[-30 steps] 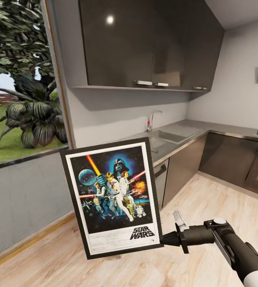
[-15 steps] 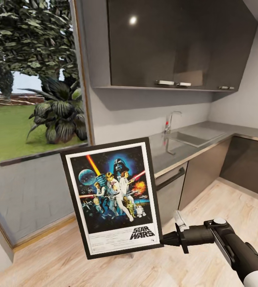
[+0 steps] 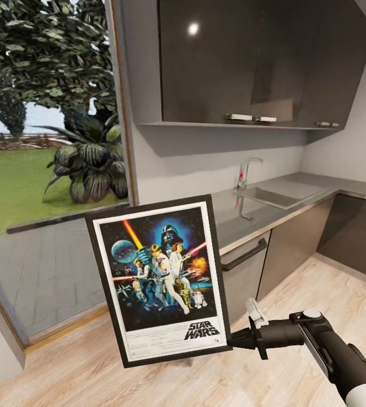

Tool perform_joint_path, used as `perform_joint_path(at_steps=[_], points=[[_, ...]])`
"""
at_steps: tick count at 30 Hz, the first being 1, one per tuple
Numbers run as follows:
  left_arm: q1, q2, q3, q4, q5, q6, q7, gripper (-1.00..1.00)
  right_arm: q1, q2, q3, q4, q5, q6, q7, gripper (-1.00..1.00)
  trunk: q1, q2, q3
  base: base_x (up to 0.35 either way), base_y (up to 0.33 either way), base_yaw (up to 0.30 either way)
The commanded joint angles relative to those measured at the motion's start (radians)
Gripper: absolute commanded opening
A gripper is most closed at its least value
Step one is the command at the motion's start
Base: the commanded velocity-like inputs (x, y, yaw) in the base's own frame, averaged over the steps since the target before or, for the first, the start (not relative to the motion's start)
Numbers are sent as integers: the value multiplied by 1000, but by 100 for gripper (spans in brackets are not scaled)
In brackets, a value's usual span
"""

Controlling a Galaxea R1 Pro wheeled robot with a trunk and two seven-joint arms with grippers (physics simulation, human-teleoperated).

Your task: Pick up the poster from the kitchen countertop and hang it on one of the wall nails in the kitchen.

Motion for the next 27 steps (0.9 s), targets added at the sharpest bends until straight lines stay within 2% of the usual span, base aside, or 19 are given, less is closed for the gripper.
perform_joint_path(at_steps=[1,4,5,10,17,25,27], points=[[5,4,8,1,-6,-5,-2,100,-1,-6,-2,0,-2,10,-3,-100,0,-1,-1,0,0,0],[6,5,8,1,-6,-4,-2,100,-1,-12,-45,0,-2,10,-7,-100,0,-1,-1,0,0,0],[6,5,8,1,-6,-4,0,100,-1,-13,-74,0,-2,10,-8,-100,0,-1,-1,0,0,0],[7,4,8,1,-7,-3,34,100,-1,-15,-140,0,-1,9,-9,-100,0,-1,-1,0,0,0],[7,3,7,1,-7,-3,59,100,4,-16,-168,0,-2,8,-7,-100,0,-1,-1,0,0,0],[7,3,7,1,-7,-3,62,100,5,-16,-173,0,-2,11,-9,-100,0,-1,-1,0,0,0],[7,3,7,1,-7,-3,62,100,5,-16,-173,0,-2,12,-9,-100,-8,13,5,0,0,0]])
